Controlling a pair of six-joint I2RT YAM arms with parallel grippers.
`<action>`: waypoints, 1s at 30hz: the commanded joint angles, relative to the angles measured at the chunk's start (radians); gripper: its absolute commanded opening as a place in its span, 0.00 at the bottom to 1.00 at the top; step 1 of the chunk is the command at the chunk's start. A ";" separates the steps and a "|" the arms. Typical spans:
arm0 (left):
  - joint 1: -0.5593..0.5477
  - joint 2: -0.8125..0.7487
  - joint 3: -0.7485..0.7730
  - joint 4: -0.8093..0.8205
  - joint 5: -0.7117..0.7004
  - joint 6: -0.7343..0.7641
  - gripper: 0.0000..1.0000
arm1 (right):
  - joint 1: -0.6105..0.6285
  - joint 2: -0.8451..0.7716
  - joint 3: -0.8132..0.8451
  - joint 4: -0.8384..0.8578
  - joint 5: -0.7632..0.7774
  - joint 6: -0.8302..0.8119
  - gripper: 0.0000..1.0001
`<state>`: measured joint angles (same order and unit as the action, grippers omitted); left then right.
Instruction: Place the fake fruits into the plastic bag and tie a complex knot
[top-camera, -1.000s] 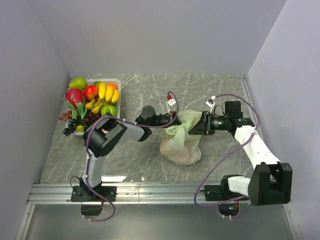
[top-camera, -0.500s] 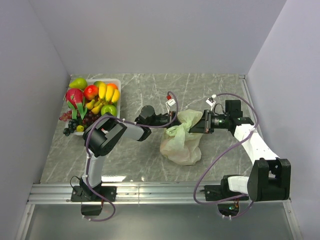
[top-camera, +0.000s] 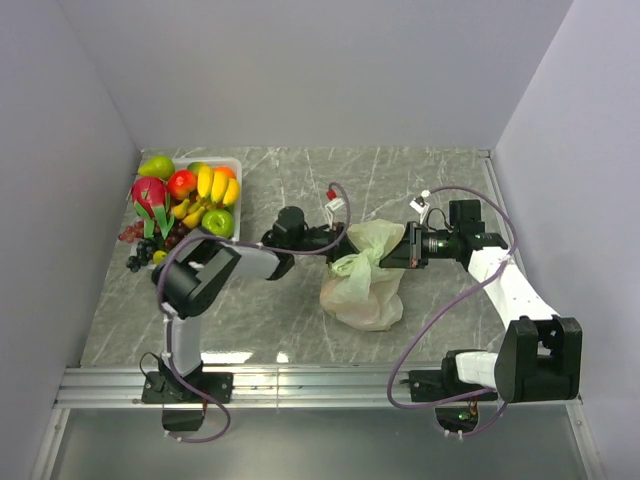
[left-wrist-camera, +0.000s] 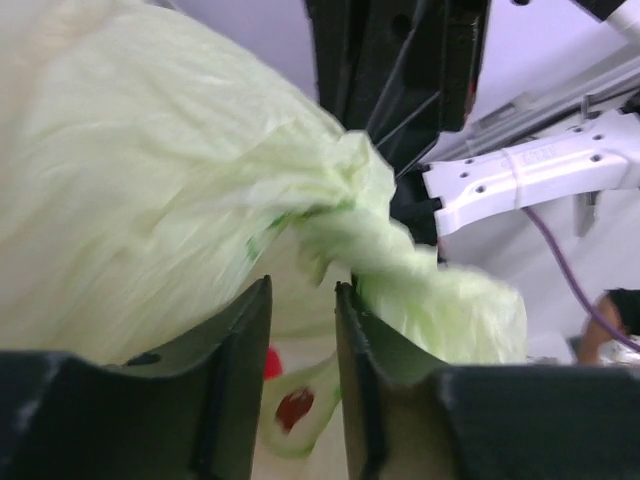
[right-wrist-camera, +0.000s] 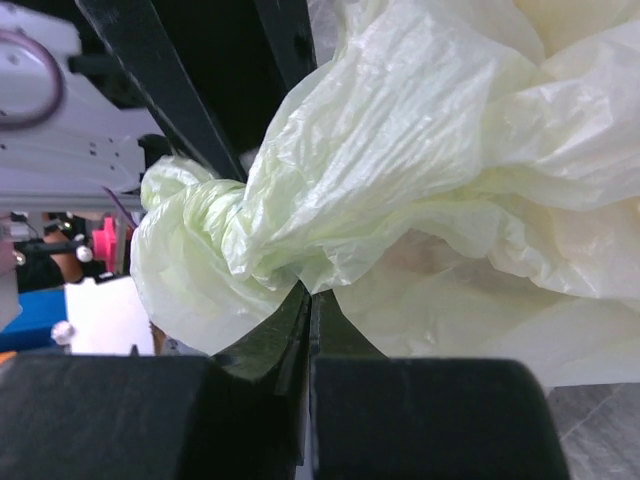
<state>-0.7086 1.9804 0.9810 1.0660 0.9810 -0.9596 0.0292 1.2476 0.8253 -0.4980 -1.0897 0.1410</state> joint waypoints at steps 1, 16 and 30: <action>0.087 -0.161 -0.033 -0.213 0.027 0.183 0.41 | 0.006 -0.030 0.067 -0.043 -0.010 -0.086 0.00; 0.184 -0.384 0.367 -1.842 -0.033 1.500 0.77 | 0.014 -0.037 0.115 -0.136 0.045 -0.208 0.00; 0.000 -0.316 0.416 -1.580 -0.277 1.285 0.69 | 0.049 -0.036 0.132 -0.125 0.059 -0.201 0.00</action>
<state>-0.7013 1.6352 1.3441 -0.5926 0.7559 0.3737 0.0692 1.2304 0.8993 -0.6174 -1.0313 -0.0380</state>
